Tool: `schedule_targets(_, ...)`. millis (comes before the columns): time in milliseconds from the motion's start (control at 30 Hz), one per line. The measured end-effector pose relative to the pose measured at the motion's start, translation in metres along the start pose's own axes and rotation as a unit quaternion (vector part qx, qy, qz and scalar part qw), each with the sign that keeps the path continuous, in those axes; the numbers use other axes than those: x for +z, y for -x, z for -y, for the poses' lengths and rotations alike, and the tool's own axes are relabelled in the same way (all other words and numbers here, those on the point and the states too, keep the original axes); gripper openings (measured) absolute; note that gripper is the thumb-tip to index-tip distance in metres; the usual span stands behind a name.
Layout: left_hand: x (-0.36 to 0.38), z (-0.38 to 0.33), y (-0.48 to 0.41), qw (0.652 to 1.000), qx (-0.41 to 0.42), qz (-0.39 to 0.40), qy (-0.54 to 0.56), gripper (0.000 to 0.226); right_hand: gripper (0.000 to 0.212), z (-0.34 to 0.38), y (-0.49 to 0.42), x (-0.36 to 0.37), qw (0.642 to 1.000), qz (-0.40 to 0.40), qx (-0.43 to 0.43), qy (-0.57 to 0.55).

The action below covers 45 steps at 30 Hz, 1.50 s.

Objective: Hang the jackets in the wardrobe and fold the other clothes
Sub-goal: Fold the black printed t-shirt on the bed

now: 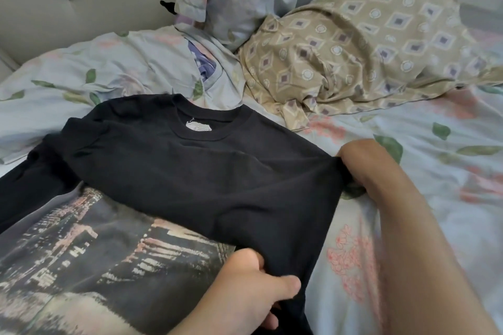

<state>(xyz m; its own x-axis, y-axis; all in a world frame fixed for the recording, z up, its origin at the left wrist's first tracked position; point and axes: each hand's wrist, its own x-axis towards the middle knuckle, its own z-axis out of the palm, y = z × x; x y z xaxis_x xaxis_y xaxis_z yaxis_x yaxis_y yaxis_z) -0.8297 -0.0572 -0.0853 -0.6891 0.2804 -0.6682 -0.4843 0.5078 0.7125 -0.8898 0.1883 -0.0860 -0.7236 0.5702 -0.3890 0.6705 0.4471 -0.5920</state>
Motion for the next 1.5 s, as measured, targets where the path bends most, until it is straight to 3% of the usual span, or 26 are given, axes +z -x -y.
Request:
schedule_targets(67,0.0,-0.005,0.002,0.999,-0.039,0.013,0.026,0.033,0.024,0.001,-0.001,0.001,0.997,-0.065,-0.011,0.029)
schedule_targets(167,-0.005,-0.01,-0.001,0.982,-0.096,0.04,0.159,0.054,0.036,-0.001,0.008,0.0,0.997,-0.062,-0.054,0.005)
schedule_targets(233,-0.017,-0.009,-0.008,0.962,-0.102,-0.005,0.252,0.066,0.053,-0.005,0.008,0.0,0.994,-0.017,-0.107,0.015)
schedule_targets(300,-0.037,-0.01,-0.016,0.941,-0.066,-0.083,0.322,0.052,0.058,-0.003,0.009,0.002,0.989,0.013,-0.144,0.021)
schedule_targets(400,-0.075,-0.014,-0.034,0.892,0.003,-0.183,0.414,0.026,0.037,0.007,0.01,0.017,0.978,-0.001,-0.205,0.035)
schedule_targets(467,-0.097,-0.018,-0.052,0.858,0.045,-0.232,0.456,0.026,0.031,0.013,0.011,0.029,0.971,-0.001,-0.235,0.038)
schedule_targets(533,-0.111,-0.022,-0.067,0.837,0.074,-0.289,0.459,0.034,0.042,0.01,0.005,0.029,0.978,-0.017,-0.207,0.012)
schedule_targets(600,-0.119,-0.023,-0.078,0.832,0.088,-0.311,0.452,0.021,0.052,0.004,-0.001,0.023,0.987,-0.073,-0.146,0.001)
schedule_targets(800,-0.148,-0.04,-0.099,0.844,0.073,-0.272,0.457,0.025,0.057,0.007,-0.001,0.028,0.976,-0.118,-0.086,0.16)
schedule_targets(900,-0.173,-0.048,-0.104,0.816,0.1,-0.271,0.501,0.034,0.061,0.017,0.011,0.027,0.947,-0.179,-0.14,0.226)
schedule_targets(967,-0.193,-0.047,-0.108,0.793,0.116,-0.311,0.51,0.043,0.057,0.029,0.022,0.041,0.928,-0.205,-0.251,0.185)
schedule_targets(1033,-0.207,-0.041,-0.113,0.78,0.114,-0.36,0.499,0.054,0.057,0.04,0.033,0.064,0.915,-0.137,-0.355,0.135)
schedule_targets(1100,-0.22,-0.035,-0.117,0.768,0.105,-0.441,0.451,0.075,0.062,0.044,0.038,0.081,0.897,-0.033,-0.398,0.19)
schedule_targets(1167,-0.23,-0.028,-0.118,0.789,0.082,-0.479,0.376,0.09,0.073,0.039,0.035,0.085,0.887,0.014,-0.39,0.246)
schedule_targets(1200,-0.237,-0.024,-0.118,0.807,0.073,-0.475,0.344,0.087,0.081,0.038,0.033,0.085,0.886,0.019,-0.383,0.262)
schedule_targets(1300,-0.264,-0.023,-0.116,0.883,0.034,-0.388,0.263,0.031,0.107,0.036,0.033,0.083,0.874,0.015,-0.377,0.305)
schedule_targets(1367,-0.281,-0.03,-0.111,0.925,-0.005,-0.31,0.218,0.02,0.115,0.036,0.035,0.083,0.872,0.031,-0.37,0.317)
schedule_targets(1433,-0.292,-0.04,-0.109,0.934,-0.007,-0.284,0.214,0.021,0.118,0.035,0.035,0.08,0.872,0.053,-0.365,0.322)
schedule_targets(1500,-0.297,-0.049,-0.114,0.925,0.016,-0.311,0.219,0.013,0.12,0.035,0.035,0.078,0.87,0.073,-0.361,0.328)
